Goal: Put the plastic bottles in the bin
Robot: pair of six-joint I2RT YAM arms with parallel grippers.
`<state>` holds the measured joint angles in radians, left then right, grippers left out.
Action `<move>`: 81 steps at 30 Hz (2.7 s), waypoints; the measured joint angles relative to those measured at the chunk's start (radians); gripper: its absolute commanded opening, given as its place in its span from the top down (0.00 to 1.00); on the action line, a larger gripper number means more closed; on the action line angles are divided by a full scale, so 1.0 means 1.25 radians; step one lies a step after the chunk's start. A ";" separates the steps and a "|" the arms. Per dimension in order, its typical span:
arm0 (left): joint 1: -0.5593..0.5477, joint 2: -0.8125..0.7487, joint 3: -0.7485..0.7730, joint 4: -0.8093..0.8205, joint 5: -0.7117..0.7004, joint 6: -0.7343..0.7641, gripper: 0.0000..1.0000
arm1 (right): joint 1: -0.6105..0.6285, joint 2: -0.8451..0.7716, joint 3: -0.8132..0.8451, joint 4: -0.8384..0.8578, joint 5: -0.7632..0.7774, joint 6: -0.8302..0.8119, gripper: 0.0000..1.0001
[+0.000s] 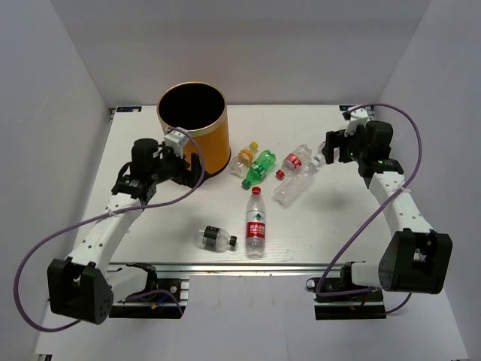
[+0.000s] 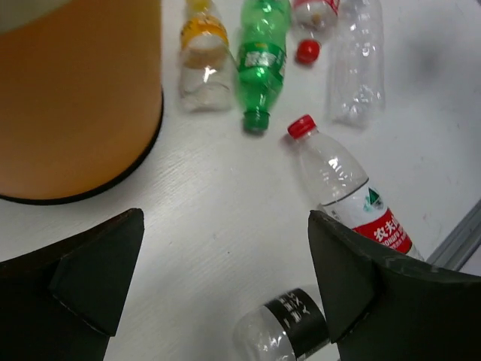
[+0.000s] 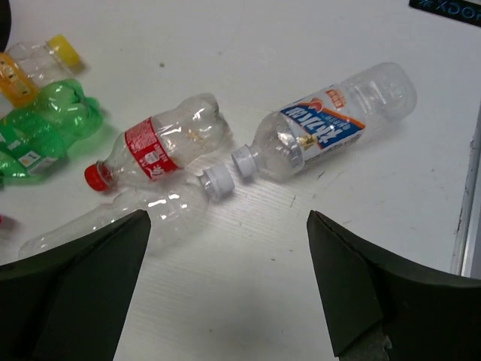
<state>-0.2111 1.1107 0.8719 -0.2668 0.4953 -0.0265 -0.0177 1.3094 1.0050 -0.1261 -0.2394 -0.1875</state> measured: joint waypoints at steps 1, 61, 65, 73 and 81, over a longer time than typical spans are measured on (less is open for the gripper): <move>-0.014 0.020 0.013 -0.020 0.006 0.016 0.00 | 0.002 -0.001 0.000 -0.014 0.000 -0.004 0.10; -0.584 0.541 0.192 -0.559 -0.389 0.318 0.66 | 0.064 0.136 0.138 -0.442 -0.357 -0.482 0.20; -0.585 0.547 0.262 -0.591 -0.404 0.299 0.85 | 0.063 0.135 0.143 -0.470 -0.360 -0.684 0.42; -0.568 0.532 0.736 -0.583 -0.490 0.231 0.82 | 0.062 0.197 0.170 -0.652 -0.341 -1.226 0.22; -0.400 0.566 1.124 -0.477 -0.704 0.117 0.78 | 0.108 0.288 0.172 -0.599 -0.312 -1.394 0.20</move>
<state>-0.7109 1.8187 2.2768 -0.8631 -0.3847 0.1196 0.1173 1.6699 1.2194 -0.8753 -0.6292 -1.9297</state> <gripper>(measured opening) 0.565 0.799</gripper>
